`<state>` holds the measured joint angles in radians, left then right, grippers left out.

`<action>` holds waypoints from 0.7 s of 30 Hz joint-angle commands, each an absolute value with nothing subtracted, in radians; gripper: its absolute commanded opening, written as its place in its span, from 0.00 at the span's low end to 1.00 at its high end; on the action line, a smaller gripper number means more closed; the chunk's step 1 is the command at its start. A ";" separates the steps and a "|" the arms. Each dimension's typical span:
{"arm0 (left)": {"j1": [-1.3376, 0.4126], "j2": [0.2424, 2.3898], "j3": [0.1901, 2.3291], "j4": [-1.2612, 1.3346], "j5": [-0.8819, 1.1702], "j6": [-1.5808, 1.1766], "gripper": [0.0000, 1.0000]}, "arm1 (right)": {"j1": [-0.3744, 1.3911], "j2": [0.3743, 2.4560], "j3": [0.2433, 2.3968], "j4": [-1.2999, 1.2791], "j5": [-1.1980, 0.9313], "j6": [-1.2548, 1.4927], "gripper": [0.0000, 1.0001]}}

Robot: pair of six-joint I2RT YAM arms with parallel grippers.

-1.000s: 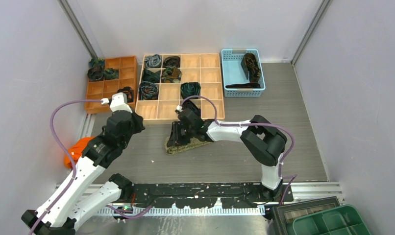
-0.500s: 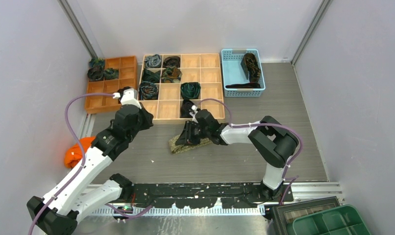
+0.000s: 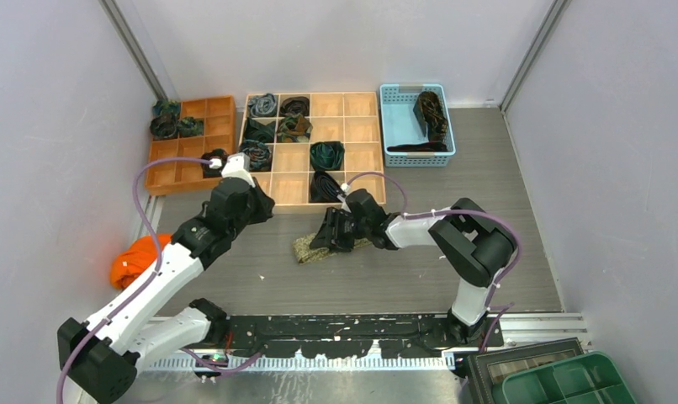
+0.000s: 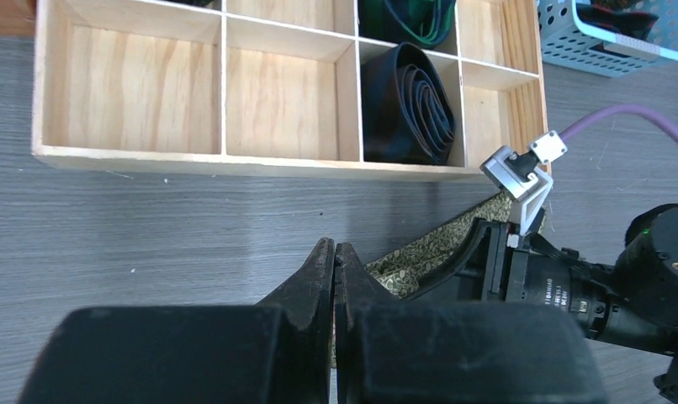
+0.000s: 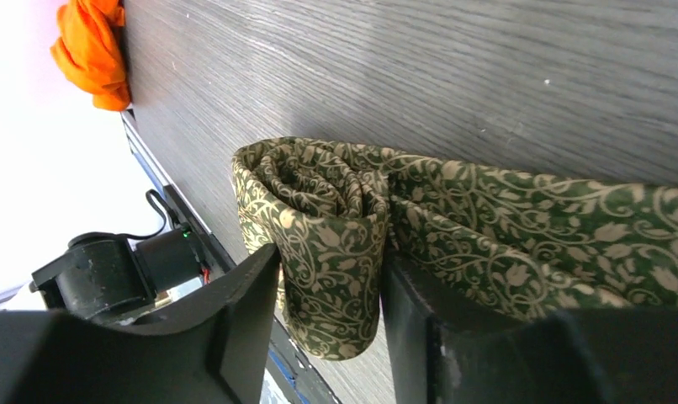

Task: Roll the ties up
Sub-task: Roll the tie at the center of the board.

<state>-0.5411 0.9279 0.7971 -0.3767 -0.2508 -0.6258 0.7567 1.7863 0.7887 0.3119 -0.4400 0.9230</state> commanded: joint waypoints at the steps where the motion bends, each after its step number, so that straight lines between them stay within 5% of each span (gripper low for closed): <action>1: -0.539 0.953 0.774 -0.271 -0.211 -0.637 0.00 | 0.752 1.701 0.826 0.189 -0.375 0.840 0.55; 21: -0.539 1.244 0.675 0.019 -0.063 -0.632 0.00 | 0.754 1.649 0.935 -0.106 -0.237 0.725 0.56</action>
